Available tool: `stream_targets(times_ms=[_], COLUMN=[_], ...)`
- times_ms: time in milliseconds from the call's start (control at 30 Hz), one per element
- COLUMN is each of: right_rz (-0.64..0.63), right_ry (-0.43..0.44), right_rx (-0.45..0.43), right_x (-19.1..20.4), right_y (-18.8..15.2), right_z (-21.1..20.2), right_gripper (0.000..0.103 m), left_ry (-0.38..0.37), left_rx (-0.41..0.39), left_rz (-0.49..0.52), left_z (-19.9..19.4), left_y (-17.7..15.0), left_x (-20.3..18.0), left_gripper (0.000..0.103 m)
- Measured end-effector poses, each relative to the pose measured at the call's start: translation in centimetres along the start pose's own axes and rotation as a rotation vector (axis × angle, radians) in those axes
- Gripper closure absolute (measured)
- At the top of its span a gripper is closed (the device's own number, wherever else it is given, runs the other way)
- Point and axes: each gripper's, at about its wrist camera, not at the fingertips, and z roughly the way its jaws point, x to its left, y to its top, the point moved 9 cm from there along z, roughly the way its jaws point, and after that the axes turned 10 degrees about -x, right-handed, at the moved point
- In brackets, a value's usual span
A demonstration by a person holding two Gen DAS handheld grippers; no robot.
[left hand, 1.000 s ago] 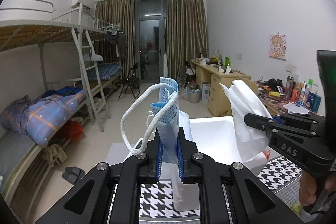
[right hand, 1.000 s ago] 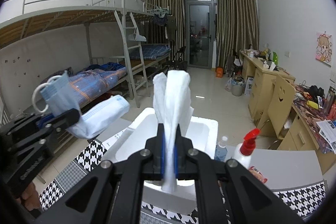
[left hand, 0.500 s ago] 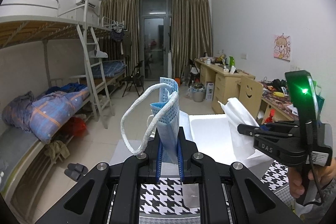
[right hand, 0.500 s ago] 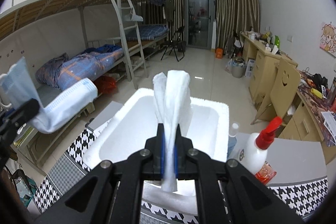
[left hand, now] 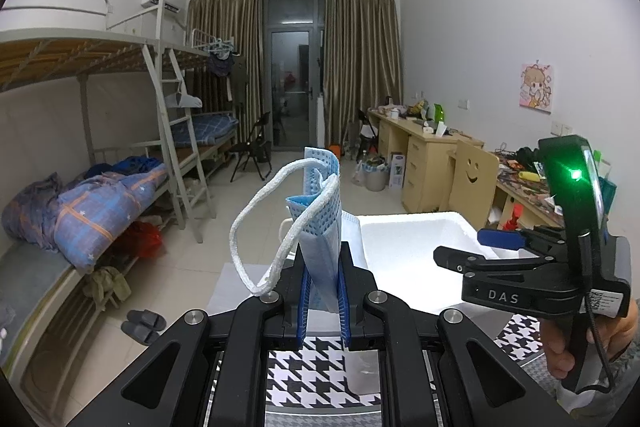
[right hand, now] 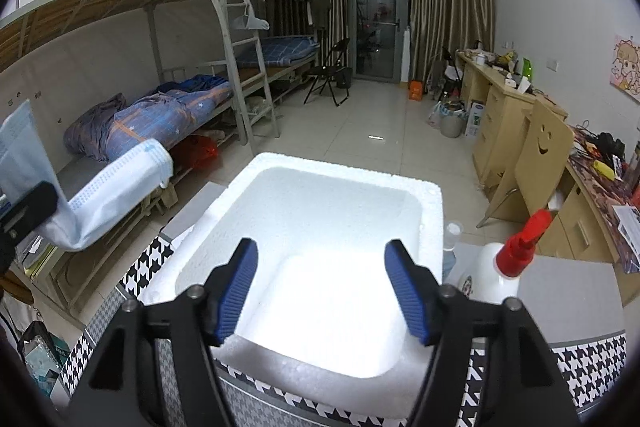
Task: Organize soft objects
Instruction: 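Open the right tool to drop the white cloth into the foam box, then lower the left tool into the foam box and open it to release the mask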
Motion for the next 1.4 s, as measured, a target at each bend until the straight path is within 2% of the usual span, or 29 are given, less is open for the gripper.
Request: stream_targets(times_ms=[133, 167, 233, 400, 900, 1400], right_rz=[0.014, 0.018, 0.016, 0.002, -0.007, 0.004], right_ry=[0.001, 0.001, -0.004, -0.043, -0.072, -0.103], right_rx=[-0.017, -0.023, -0.039, -0.08, -0.124, -0.148], right_x=[-0.6, -0.7, -1.0, -1.8, -3.8, -6.4], right_y=[0.5, 0.7, 0.9, 1.3, 0.9, -0.6], right_z=[-0.8, -1.0, -1.5, -2.9, -6.2, -8.9], right_gripper=[0.03, 0.028, 0.017, 0.008, 0.008, 0.008], left_ry=[-0.016, -0.02, -0.028, -0.046, -0.105, -0.139], left_rx=[0.005, 0.006, 0.006, 0.01, 0.028, 0.104], left_rz=[0.0, 0.001, 0.0, 0.008, 0.026, 0.035], left_z=[0.5, 0.6, 0.7, 1.1, 2.4, 5.1], left_y=[0.2, 0.2, 0.4, 0.5, 0.2, -1.1], left_x=[-0.5, -0.7, -1.0, -1.9, -4.6, -6.8], left_gripper=[0.09, 0.09, 0.09, 0.09, 0.09, 0.09])
